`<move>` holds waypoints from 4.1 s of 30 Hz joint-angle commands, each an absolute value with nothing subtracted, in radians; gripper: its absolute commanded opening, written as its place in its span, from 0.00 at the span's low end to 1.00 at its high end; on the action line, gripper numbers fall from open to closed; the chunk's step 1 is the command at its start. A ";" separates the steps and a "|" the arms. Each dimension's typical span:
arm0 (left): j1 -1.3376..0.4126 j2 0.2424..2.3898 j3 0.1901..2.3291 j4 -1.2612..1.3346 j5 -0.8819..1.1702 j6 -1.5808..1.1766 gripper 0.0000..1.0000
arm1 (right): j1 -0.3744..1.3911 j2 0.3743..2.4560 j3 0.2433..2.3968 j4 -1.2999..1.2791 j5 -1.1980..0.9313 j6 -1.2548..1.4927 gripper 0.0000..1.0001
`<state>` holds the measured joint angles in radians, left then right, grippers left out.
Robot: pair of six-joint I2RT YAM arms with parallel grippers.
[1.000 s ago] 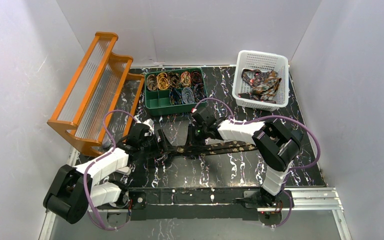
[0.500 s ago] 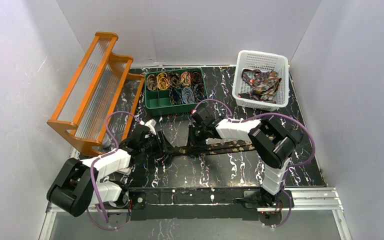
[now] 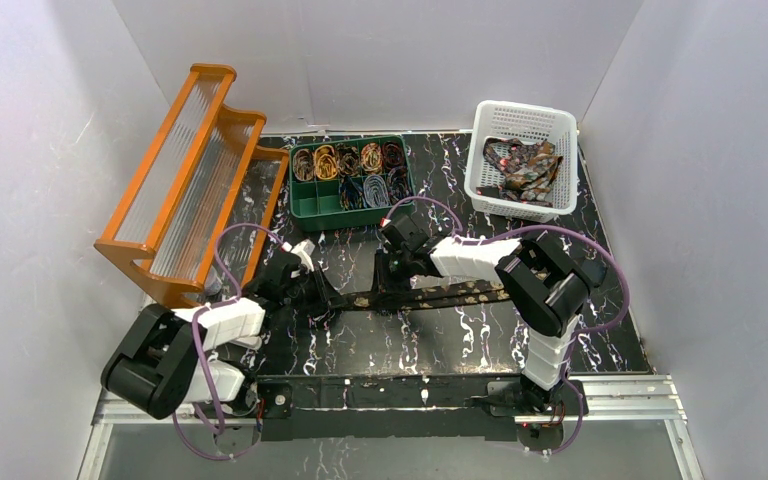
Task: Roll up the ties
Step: Roll the tie at the center of the board.
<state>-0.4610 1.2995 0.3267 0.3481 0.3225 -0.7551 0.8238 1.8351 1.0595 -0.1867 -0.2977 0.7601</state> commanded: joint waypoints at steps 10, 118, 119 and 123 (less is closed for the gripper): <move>-0.463 1.057 0.341 0.010 0.137 -0.713 0.62 | 0.818 1.576 1.110 -0.174 -0.207 0.668 0.73; -0.462 0.996 0.270 0.154 0.217 -0.655 0.79 | 0.917 1.756 1.003 -0.118 0.019 0.656 0.31; -0.462 1.004 0.270 0.162 0.218 -0.654 0.78 | 0.917 1.760 1.003 -0.120 0.013 0.655 0.31; -0.462 1.033 0.256 0.227 0.221 -0.659 0.77 | 0.910 1.785 1.006 -0.124 -0.038 0.623 0.30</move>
<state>-0.4641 1.0107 0.2794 0.1619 0.2108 -0.6689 0.9215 1.7443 0.9806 -0.1036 -0.0193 0.6670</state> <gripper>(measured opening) 0.773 0.302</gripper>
